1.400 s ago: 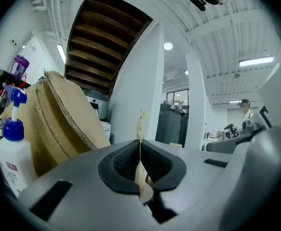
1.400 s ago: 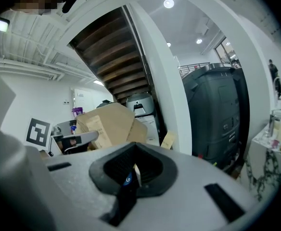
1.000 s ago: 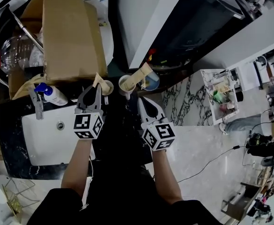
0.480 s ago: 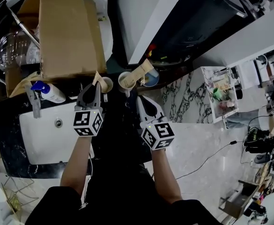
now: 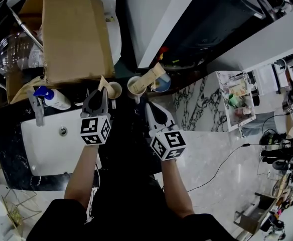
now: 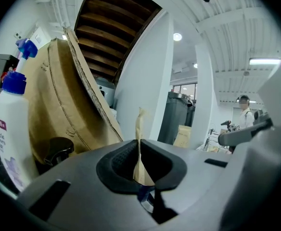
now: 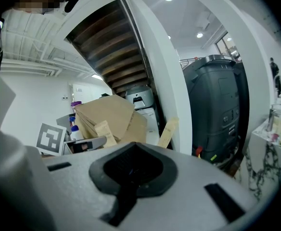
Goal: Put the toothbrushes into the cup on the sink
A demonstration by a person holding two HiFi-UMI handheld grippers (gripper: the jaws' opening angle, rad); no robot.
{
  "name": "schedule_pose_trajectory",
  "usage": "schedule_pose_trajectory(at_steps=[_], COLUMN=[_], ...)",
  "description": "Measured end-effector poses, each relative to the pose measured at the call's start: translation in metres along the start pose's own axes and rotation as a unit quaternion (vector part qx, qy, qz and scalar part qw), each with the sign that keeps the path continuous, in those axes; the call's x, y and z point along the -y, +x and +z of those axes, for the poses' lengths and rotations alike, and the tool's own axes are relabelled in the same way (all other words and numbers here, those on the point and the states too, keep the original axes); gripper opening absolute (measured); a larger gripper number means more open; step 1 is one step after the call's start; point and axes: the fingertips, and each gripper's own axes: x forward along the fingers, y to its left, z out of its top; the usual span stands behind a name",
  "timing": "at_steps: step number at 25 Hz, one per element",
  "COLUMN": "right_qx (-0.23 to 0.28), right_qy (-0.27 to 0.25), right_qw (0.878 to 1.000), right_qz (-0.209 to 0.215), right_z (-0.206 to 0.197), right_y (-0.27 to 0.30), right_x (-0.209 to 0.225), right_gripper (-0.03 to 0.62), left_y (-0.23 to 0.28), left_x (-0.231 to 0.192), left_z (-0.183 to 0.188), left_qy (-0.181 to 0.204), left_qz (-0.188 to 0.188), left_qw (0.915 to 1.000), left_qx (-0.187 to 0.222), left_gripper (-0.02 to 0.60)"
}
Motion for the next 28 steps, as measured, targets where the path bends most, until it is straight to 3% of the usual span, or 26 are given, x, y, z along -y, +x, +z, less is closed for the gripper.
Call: schedule_pose_trajectory(at_steps=[6,12,16,23,28], right_qx=[0.006,0.016,0.028,0.054,0.073], right_qy=[0.001,0.002,0.002,-0.001,-0.006], right_qw=[1.0,1.0,1.0,0.999,0.997], right_qz=[0.0,0.002,0.0,-0.004,-0.005], right_z=[0.003,0.009,0.015,0.031,0.046], right_y=[-0.003,-0.008,-0.015,-0.031,-0.045], right_x=[-0.001,-0.006,-0.01,-0.02,-0.031], right_gripper=[0.002,0.002,0.002,0.002,0.002], left_y=[-0.007,-0.025,-0.045,-0.077,-0.095], left_x=[-0.003,-0.008,-0.008,-0.002,0.003], left_z=[-0.003,-0.003,0.002,0.018,0.033], left_qy=[0.004,0.017,0.024,0.039,0.044], left_qz=[0.001,0.015,0.015,0.007,0.005], left_qw=[1.0,0.9996,0.9994,0.9992,0.999], left_qx=[-0.008,-0.015,-0.017,-0.005,0.003], left_gripper=[0.144,0.183,0.181,0.067,0.028])
